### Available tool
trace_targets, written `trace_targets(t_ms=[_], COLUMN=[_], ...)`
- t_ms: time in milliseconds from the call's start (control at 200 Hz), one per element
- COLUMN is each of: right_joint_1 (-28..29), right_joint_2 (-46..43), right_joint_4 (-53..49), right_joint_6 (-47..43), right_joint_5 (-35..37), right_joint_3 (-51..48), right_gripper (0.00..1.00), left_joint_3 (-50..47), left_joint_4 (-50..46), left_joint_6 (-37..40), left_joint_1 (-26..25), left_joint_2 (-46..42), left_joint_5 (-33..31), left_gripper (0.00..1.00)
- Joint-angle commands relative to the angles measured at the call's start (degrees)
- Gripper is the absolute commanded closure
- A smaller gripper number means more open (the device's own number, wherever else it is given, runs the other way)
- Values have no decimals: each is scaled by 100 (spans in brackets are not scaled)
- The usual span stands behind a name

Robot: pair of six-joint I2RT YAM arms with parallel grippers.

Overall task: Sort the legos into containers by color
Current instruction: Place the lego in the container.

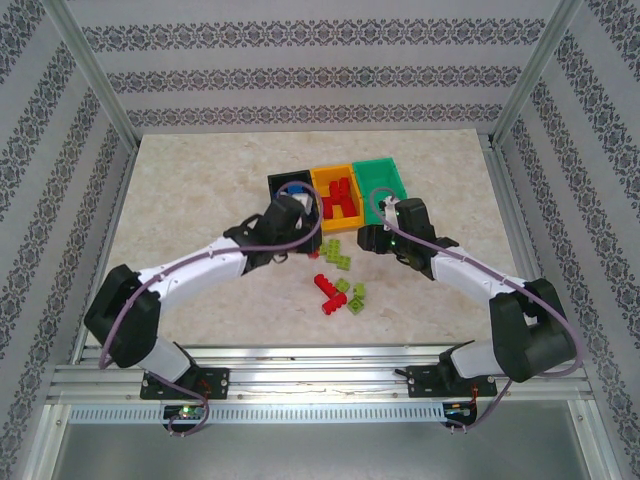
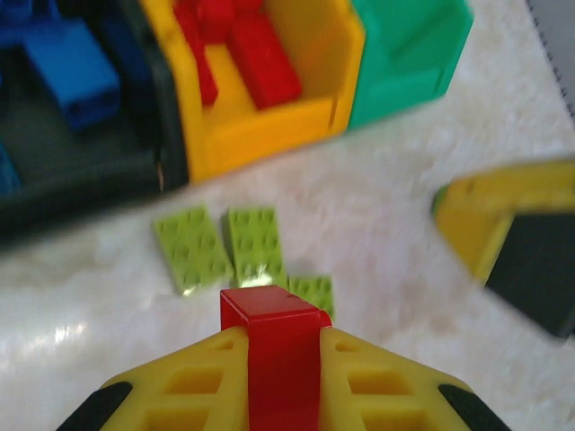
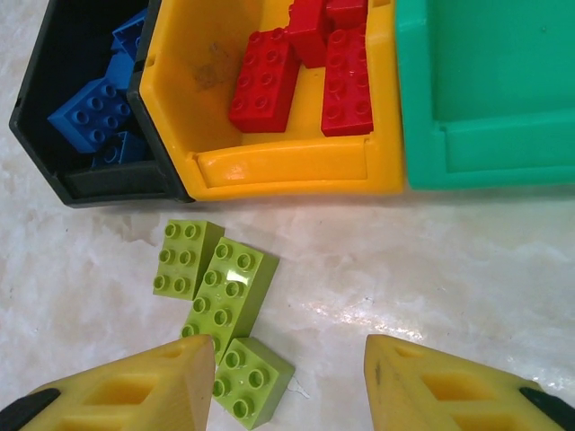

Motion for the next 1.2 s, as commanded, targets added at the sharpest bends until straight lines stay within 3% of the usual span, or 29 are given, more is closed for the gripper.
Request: trace_targets(t_ms=[0, 190, 440, 675, 869, 1194], right_joint_1=[-99, -227, -355, -428, -460, -481], right_joint_2=[-109, -70, 82, 221, 133, 201], right_joint_4=[281, 531, 750, 857, 888, 976], right_joint_6=[156, 236, 283, 368, 399, 471], right_joint_5=[-17, -9, -17, -182, -206, -337], right_joint_3=[-117, -267, -362, -349, -401, -408], right_gripper=[52, 52, 51, 52, 51, 51], left_joint_3=[779, 2471, 4513, 6037, 5924, 3671], left_joint_4=[-302, -754, -1348, -2144, -2253, -1435], left_joint_6=[619, 896, 935, 1107, 1196, 1361], left_joint_1=[265, 705, 1031, 1092, 1088, 718], left_joint_2=[538, 1859, 3494, 4464, 4296, 2662], left_joint_5=[333, 774, 907, 445, 273, 447], left_gripper=[80, 79, 78, 69, 51, 50])
